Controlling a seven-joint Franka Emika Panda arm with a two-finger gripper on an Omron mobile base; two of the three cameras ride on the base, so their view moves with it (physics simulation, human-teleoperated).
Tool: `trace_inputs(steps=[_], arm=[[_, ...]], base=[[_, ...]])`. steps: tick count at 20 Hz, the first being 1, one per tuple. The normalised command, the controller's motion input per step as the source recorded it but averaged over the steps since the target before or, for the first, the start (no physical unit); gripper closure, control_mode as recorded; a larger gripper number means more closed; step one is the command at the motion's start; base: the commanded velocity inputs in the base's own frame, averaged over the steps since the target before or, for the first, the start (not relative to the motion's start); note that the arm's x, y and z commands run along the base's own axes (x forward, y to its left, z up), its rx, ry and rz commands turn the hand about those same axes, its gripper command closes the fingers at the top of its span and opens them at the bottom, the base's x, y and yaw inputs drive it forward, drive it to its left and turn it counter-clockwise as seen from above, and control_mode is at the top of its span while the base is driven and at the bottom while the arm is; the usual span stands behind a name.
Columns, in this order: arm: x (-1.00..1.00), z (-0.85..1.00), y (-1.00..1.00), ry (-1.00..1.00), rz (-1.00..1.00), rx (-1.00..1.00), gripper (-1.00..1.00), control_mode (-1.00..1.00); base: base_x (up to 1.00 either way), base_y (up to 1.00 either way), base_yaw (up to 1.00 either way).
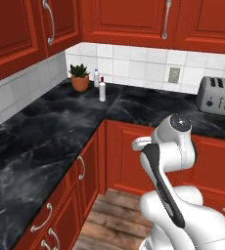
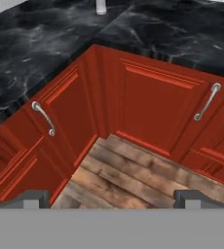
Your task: Place the drinks on the dining counter in a tight cluster.
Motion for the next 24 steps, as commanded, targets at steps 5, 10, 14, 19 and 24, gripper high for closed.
trace_inputs(steps=[5, 10, 14, 19, 24], arm=[[0.0, 0.0, 0.0, 0.0, 0.0, 0.0, -1.0, 1.0], [0.0, 0.0, 0.0, 0.0, 0.0, 0.0, -1.0, 1.0], [0.0, 0.0, 0.0, 0.0, 0.0, 0.0, -1.0, 1.0], [0.0, 0.0, 0.0, 0.0, 0.0, 0.0, -1.0, 1.0], [0.0, 0.0, 0.0, 0.0, 0.0, 0.0, -1.0, 1.0]], base=[[0.83, 0.09, 0.1], [0.74, 0.09, 0.09], [0.66, 0.08, 0.09], [0.59, 0.08, 0.09], [0.58, 0.06, 0.1]])
